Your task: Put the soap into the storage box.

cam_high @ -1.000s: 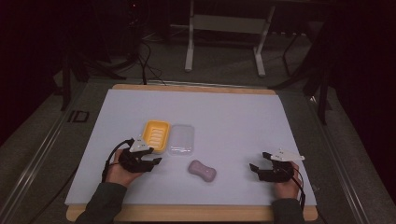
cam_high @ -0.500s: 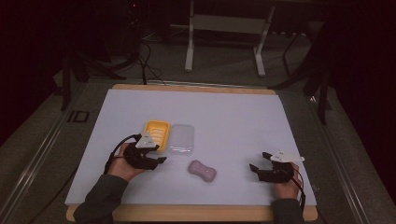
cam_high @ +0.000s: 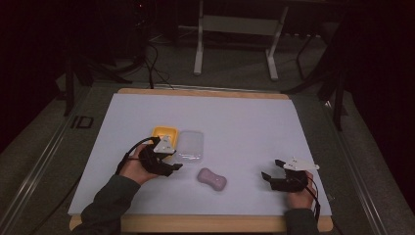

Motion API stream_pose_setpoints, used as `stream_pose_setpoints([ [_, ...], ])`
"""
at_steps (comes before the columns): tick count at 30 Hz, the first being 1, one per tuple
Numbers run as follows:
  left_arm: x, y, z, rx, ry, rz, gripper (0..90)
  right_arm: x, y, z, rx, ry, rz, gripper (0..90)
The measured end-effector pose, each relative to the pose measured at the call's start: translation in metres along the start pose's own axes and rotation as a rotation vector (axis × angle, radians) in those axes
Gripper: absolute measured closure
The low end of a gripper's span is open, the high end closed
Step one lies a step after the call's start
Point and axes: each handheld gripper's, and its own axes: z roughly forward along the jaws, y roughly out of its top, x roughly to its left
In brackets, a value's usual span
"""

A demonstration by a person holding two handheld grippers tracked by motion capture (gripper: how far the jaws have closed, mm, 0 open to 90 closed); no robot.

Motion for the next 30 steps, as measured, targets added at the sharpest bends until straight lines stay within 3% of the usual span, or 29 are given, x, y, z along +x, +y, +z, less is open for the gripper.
stream_pose_setpoints([
  [8,-0.001,0.017,0.004,0.020,-0.013,0.060,43.4,0.000,0.000,0.000,-0.004,0.000,0.001,21.8],
  [30,-0.008,0.050,0.017,0.049,-0.054,0.169,41.7,-0.001,-0.001,-0.002,-0.029,0.003,0.007,21.8],
])
